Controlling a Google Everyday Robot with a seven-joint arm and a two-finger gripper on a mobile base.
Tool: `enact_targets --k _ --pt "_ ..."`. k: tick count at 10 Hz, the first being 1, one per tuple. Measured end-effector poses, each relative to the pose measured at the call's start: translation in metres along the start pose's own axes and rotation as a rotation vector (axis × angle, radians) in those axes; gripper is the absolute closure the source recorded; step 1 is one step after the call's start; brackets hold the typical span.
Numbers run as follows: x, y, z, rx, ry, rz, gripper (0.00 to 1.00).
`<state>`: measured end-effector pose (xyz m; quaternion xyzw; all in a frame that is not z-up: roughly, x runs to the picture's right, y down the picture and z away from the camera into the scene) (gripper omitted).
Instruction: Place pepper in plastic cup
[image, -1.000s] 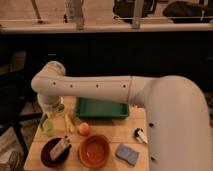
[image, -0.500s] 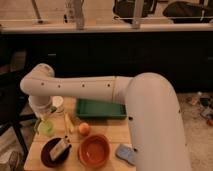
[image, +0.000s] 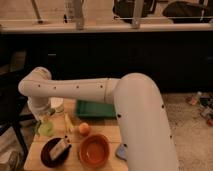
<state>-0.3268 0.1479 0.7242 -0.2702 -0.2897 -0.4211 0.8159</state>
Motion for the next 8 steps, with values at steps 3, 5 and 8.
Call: enact_targets --k 3,5,8 --pt "0.001 0.000 0.017 -0.048 -0.006 -0.013 1.00" --pt "0.001 -0.001 0.026 -0.073 -0.012 -0.020 1.00" --pt "0.006 -0.001 0.034 -0.101 -0.013 -0.019 1.00"
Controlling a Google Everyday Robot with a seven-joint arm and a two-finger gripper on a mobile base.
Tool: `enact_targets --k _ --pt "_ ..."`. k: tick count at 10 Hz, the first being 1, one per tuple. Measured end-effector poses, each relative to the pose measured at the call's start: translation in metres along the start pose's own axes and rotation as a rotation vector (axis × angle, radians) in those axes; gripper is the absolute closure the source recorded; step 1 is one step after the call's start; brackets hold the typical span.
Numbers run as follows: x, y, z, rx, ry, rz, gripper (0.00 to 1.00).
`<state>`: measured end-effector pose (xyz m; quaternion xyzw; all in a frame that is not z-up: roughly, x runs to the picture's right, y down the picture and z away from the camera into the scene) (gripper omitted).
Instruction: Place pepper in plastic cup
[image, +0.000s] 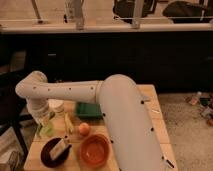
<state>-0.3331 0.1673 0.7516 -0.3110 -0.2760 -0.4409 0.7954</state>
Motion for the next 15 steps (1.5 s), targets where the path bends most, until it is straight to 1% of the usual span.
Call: enact_targets --k 1,2,4,6,7,9,10,11,12,13,15 --pt "0.0051 0.0000 0.0052 -0.019 -0.001 0.004 1.00" --pt "0.0073 -0.0001 0.0078 -0.029 -0.002 0.006 1.00" --pt "0.0084 0.0008 0.0087 -0.034 -0.002 0.007 0.98" --pt "0.0086 0.0007 0.0089 -0.034 -0.002 0.007 0.82" --pt "0.0082 0.0004 0.0089 -0.033 -0.002 0.007 0.70" --pt "0.0079 0.0003 0.0092 -0.034 -0.003 0.006 0.53" --pt "0.0075 0.0000 0.0095 -0.034 -0.003 0.006 0.42" --pt "0.0075 0.0000 0.0095 -0.034 -0.003 0.006 0.30" --pt "0.0074 -0.0001 0.0095 -0.033 -0.003 0.005 0.23" --pt "0.0072 -0.0002 0.0096 -0.034 -0.003 0.005 0.20" --pt "0.0071 -0.0002 0.0098 -0.034 -0.003 0.005 0.20"
